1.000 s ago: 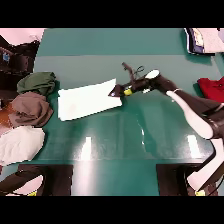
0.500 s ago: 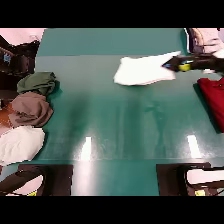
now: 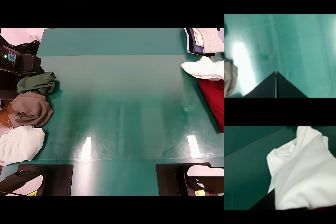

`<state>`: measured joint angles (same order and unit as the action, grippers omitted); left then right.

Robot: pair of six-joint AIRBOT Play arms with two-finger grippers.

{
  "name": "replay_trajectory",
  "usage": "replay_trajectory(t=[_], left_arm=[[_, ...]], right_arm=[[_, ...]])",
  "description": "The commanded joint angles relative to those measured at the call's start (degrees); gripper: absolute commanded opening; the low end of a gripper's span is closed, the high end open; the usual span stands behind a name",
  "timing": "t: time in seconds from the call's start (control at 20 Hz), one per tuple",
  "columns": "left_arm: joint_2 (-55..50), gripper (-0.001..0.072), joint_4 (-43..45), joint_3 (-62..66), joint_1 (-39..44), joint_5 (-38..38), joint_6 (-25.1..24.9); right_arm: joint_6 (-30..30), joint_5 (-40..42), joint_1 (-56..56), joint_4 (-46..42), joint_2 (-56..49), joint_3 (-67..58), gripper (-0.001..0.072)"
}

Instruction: Fold the shirts.

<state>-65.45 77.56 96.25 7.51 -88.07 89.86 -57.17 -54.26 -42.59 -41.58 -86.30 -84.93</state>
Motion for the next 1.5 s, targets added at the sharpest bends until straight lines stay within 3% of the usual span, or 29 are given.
replay_trajectory(t=[0.0, 0.25, 0.6, 0.8, 1.15, 1.3, 1.35, 1.4, 1.45], left_arm=[[0.0, 0.0028, -1.3, 0.0, 0.0, 0.2, 1.5], [0.0, 0.0028, -1.3, 0.0, 0.0, 0.0, 1.7], [0.0, 0.0028, -1.3, 0.0, 0.0, 0.0, 1.6], [0.0, 0.0028, -1.3, 0.0, 0.0, 0.0, 1.2], [0.0, 0.0028, -1.3, 0.0, 0.0, 0.0, -0.3], [0.0, 0.0028, -1.3, 0.0, 0.0, 0.0, -0.3], [0.0, 0.0028, -1.3, 0.0, 0.0, 0.0, -0.3], [0.0, 0.0029, -1.3, 0.0, 0.0, 0.0, -0.3], [0.0, 0.0028, -1.3, 0.0, 0.0, 0.0, -0.3]], right_arm=[[1.3, 2.3, -4.6, 0.0, 0.1, -0.1, 0.0019], [1.8, 0.6, -5.1, 0.0, 0.1, -5.9, 0.0019], [1.1, -8.0, -5.1, -1.0, 0.2, -15.9, 0.0019], [-6.3, -13.1, -5.1, -10.8, 0.2, -16.8, 0.0019], [-29.0, -25.4, -5.2, -42.4, 0.3, -16.8, 0.0021], [-31.5, -29.6, -6.2, -45.4, 0.3, -16.7, 0.0026], [-31.5, -31.3, -6.8, -45.5, 0.2, -16.5, 0.0102], [-31.5, -32.6, -7.4, -45.5, 0.3, -16.2, 0.0358], [-31.5, -34.1, -8.2, -45.5, 0.3, -15.6, 0.0565]])
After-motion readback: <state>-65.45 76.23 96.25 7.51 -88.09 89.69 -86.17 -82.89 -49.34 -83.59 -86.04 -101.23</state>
